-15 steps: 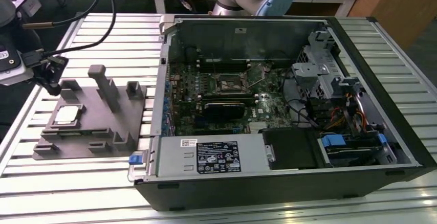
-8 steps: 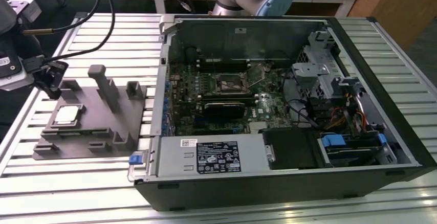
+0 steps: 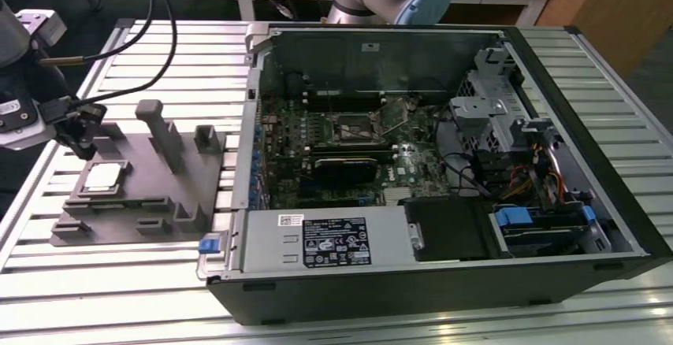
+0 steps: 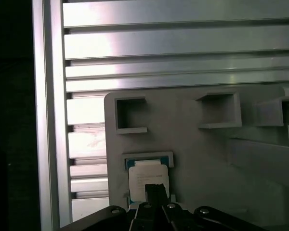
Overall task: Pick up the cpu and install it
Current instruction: 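Pick up the cpu and move it towards the insertion slot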
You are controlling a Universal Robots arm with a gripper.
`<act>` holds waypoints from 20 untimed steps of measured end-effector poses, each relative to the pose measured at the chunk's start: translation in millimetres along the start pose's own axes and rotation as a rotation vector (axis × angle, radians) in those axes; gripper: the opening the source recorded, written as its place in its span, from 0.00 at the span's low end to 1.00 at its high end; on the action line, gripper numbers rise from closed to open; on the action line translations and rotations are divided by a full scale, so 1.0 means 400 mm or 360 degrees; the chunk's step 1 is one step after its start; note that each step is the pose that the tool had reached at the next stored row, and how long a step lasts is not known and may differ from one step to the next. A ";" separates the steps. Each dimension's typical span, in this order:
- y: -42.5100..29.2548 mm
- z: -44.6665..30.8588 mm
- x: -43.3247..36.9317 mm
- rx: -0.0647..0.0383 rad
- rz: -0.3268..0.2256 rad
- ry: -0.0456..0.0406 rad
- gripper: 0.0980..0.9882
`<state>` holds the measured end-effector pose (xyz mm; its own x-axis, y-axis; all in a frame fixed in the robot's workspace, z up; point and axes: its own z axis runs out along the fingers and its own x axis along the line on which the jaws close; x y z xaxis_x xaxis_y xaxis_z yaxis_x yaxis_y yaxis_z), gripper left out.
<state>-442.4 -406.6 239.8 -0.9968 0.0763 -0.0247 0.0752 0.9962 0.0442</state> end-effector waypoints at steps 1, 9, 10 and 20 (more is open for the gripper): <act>-0.002 0.004 0.000 0.0000 0.0000 0.0000 0.01; -0.010 0.039 0.001 0.0000 0.0000 0.0000 0.01; -0.010 0.043 0.001 0.0000 0.0000 0.0000 0.01; -0.012 0.078 0.006 0.0000 -0.0005 0.0000 0.01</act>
<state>-444.3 -410.1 208.5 -0.9970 0.0732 -0.0250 0.0721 0.9964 0.0443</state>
